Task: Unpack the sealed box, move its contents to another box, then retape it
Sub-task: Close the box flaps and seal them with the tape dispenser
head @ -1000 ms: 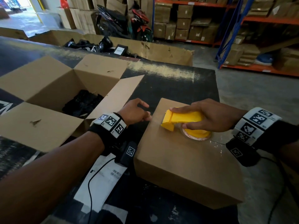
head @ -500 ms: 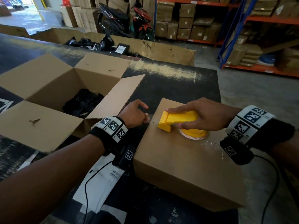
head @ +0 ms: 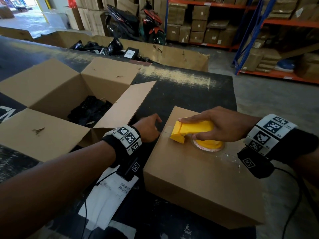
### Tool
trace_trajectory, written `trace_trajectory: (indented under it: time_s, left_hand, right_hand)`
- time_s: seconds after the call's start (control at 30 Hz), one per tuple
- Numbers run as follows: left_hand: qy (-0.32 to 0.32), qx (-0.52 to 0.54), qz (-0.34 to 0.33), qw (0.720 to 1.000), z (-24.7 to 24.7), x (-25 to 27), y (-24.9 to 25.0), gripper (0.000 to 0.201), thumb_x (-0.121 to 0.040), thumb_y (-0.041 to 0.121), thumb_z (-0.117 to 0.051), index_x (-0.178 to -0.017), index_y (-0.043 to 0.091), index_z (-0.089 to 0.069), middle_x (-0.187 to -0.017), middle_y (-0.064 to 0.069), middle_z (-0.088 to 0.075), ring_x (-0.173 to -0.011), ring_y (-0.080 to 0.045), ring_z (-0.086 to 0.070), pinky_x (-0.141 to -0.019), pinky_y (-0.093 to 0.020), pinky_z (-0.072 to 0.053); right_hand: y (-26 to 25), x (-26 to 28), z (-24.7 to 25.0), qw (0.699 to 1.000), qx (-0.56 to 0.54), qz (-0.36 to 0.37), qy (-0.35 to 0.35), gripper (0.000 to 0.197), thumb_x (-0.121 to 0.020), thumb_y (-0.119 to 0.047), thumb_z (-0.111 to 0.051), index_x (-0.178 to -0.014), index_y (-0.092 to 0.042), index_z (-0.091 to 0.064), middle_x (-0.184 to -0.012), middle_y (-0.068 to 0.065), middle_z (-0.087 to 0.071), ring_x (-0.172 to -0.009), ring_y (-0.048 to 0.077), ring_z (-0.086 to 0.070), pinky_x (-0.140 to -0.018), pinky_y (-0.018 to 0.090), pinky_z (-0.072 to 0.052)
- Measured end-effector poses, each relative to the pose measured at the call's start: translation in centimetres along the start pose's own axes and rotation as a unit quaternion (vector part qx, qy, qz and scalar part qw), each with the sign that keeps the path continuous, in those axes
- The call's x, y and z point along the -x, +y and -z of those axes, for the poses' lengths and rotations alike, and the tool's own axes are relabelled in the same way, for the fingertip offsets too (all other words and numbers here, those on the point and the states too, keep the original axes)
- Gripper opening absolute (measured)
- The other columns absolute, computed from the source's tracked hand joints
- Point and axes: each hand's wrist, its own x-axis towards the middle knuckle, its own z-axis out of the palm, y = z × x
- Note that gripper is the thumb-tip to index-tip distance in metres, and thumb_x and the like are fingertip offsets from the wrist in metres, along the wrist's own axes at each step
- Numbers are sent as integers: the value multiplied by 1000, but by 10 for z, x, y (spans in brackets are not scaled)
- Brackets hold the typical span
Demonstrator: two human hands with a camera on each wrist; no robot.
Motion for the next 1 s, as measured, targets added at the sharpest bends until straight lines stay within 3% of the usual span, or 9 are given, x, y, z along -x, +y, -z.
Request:
trace_trajectory:
  time_s: [0.1, 0.2, 0.27, 0.37, 0.47, 0.6, 0.73, 0.83, 1.0]
  left_hand:
    - [11, -32, -87, 996, 6, 10, 7, 53, -97, 16, -59, -147, 21, -43, -136, -4, -56, -126, -22, -56, -104, -33, -46]
    - [-63, -102, -201, 972, 3, 18, 11, 69, -100, 37, -46, -162, 23, -19, -167, -2, -21, -154, -21, -22, -127, -41, -18]
    - [-120, -183, -204, 954, -2, 18, 9, 74, -101, 51, -32, -163, 29, 2, -171, 3, 3, -158, -21, 2, -128, -50, -4]
    - [-158, -273, -153, 937, 0, 21, 14, 68, -108, 51, -23, -160, 33, 17, -168, 8, 21, -156, -24, 15, -126, -57, -4]
    - [-156, -316, -133, 926, 3, 25, 21, 68, -108, 52, -20, -158, 34, 21, -167, 10, 24, -156, -22, 15, -125, -58, -3]
    - [-152, -352, -120, 916, 2, 26, 22, 68, -107, 53, -17, -158, 32, 22, -166, 12, 25, -156, -20, 15, -124, -61, 0]
    - [-151, -356, -124, 914, 2, 26, 21, 67, -107, 53, -16, -158, 32, 22, -166, 13, 26, -156, -19, 15, -124, -61, 1]
    - [-151, -365, -126, 910, 1, 26, 21, 67, -107, 52, -15, -158, 31, 23, -166, 12, 26, -156, -20, 15, -124, -60, 1]
    - [-159, -386, -122, 901, 3, 27, 27, 68, -107, 52, -16, -158, 29, 24, -166, 9, 26, -156, -21, 17, -125, -59, 1]
  right_hand:
    - [-1, 1, 0, 1000, 3, -1, 3, 61, -92, -58, -56, -147, -58, -30, -131, -6, -60, -93, 3, -53, -70, 11, -39]
    - [0, 1, -1, 1000, 3, 5, 11, 60, -92, -55, -58, -146, -58, -31, -130, -7, -61, -99, 9, -60, -74, 15, -44]
    - [-1, 1, 0, 1000, 11, 10, 8, 61, -92, -55, -57, -146, -59, -29, -135, -6, -59, -101, 10, -60, -74, 15, -44]
    - [0, 2, 0, 1000, 12, 12, -2, 62, -92, -56, -55, -147, -59, -25, -137, -4, -57, -97, 5, -55, -69, 11, -40]
    - [2, 4, 0, 1000, 5, 11, -3, 63, -92, -56, -54, -148, -58, -23, -128, -7, -58, -91, 3, -54, -67, 11, -39]
    - [9, 24, 0, 1000, -4, 5, 3, 63, -90, -60, -53, -146, -60, -25, -109, -23, -44, -86, 0, -53, -70, 11, -38]
    - [36, 72, 0, 999, -38, -10, 3, 65, -79, -73, -47, -139, -75, -20, -115, -17, -55, -98, 2, -56, -84, 20, -45]
    - [57, 113, -3, 999, -41, -23, 18, 66, -81, -68, -54, -137, -76, -21, -108, -19, -56, -92, 2, -57, -83, 26, -47]
    - [67, 142, -10, 999, -29, -19, 35, 70, -84, -60, -60, -140, -73, -20, -107, -43, -45, -96, -14, -50, -78, 6, -38]
